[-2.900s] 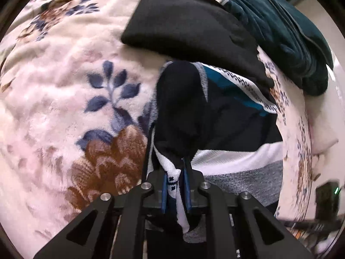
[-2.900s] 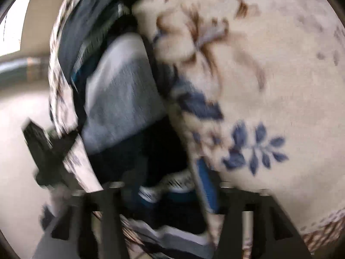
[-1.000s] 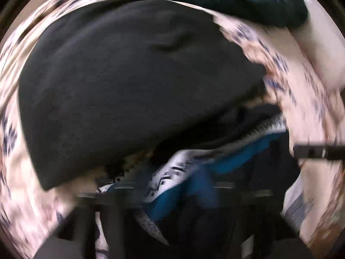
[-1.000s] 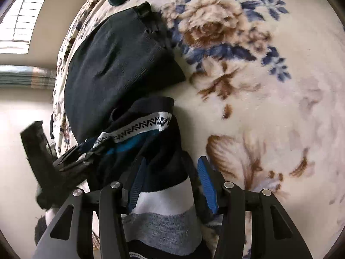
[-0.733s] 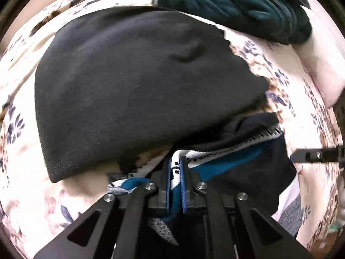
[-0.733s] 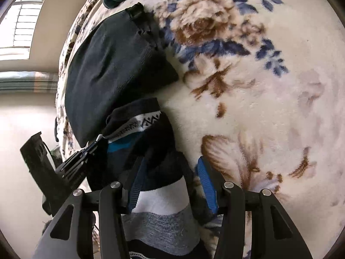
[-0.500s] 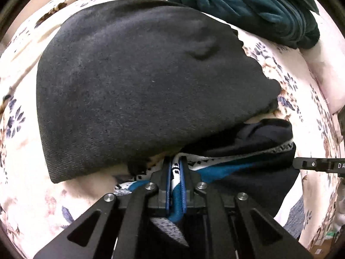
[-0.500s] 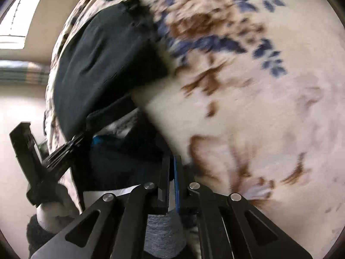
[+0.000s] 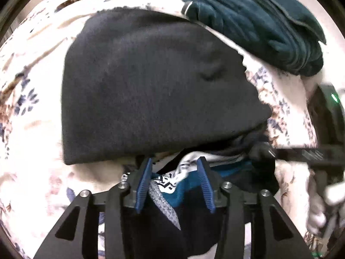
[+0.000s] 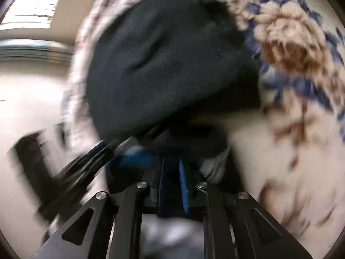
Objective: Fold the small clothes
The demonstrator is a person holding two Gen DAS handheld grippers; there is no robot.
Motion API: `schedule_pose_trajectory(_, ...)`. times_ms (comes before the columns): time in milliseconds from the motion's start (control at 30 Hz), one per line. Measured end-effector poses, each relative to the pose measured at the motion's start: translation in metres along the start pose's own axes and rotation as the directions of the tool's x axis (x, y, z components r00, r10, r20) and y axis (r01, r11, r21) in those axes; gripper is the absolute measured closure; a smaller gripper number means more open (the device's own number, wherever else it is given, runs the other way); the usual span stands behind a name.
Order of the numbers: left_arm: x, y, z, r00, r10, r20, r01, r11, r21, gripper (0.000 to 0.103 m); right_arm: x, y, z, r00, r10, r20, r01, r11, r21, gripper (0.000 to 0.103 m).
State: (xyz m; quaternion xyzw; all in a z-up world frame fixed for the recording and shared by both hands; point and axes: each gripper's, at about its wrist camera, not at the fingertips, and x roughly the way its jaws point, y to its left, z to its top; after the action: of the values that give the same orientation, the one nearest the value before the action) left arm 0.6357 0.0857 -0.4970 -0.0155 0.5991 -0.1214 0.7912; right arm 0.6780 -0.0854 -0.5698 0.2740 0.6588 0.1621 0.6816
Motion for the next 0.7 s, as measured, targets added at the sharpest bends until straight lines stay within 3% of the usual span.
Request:
schedule_pose_trajectory(67, 0.013, 0.003, 0.001, 1.000, 0.016, -0.026, -0.016, 1.000, -0.003, 0.062, 0.022, -0.006, 0.020, 0.995, -0.097, 0.008, 0.097, 0.995, 0.000, 0.089)
schedule_pose_trajectory(233, 0.029, 0.015, 0.010, 0.998, -0.030, -0.058, 0.024, 0.995, -0.092, 0.058, 0.025, -0.002, 0.031, 0.990, -0.134, -0.033, 0.133, 0.991, -0.014, 0.086)
schedule_pose_trajectory(267, 0.024, 0.014, 0.010, 0.998, -0.033, -0.053, 0.028, 0.994, -0.102, 0.058, 0.015, 0.006, 0.026, 0.987, -0.158, -0.022, 0.157, 0.987, -0.047, 0.080)
schedule_pose_trajectory(333, 0.008, 0.010, 0.008, 0.999, -0.026, -0.040, 0.022, 0.993, -0.112, 0.059, -0.004, 0.016, 0.013, 0.988, -0.155, 0.006, 0.155, 0.984, -0.085, 0.042)
schedule_pose_trajectory(433, -0.025, -0.001, -0.006, 0.998, -0.055, 0.000, 0.055, 0.990, -0.130, 0.056, -0.021, 0.030, -0.012, 0.987, -0.161, 0.000, 0.159, 0.978, -0.133, 0.040)
schedule_pose_trajectory(500, -0.038, -0.010, -0.024, 0.999, -0.046, 0.002, 0.046, 0.995, -0.093, 0.053, -0.033, 0.033, -0.035, 0.984, -0.179, 0.016, 0.179, 0.969, -0.170, 0.040)
schedule_pose_trajectory(633, -0.010, -0.001, -0.053, 0.989, 0.121, -0.083, -0.123, 0.992, -0.021, 0.050, -0.022, 0.029, -0.078, 0.970, -0.242, -0.010, 0.232, 0.941, -0.248, 0.040)
schedule_pose_trajectory(700, -0.008, 0.028, -0.065, 0.995, 0.029, -0.099, -0.043, 0.988, -0.146, 0.042, -0.007, 0.015, -0.088, 0.943, -0.333, -0.016, 0.314, 0.904, -0.288, 0.040)
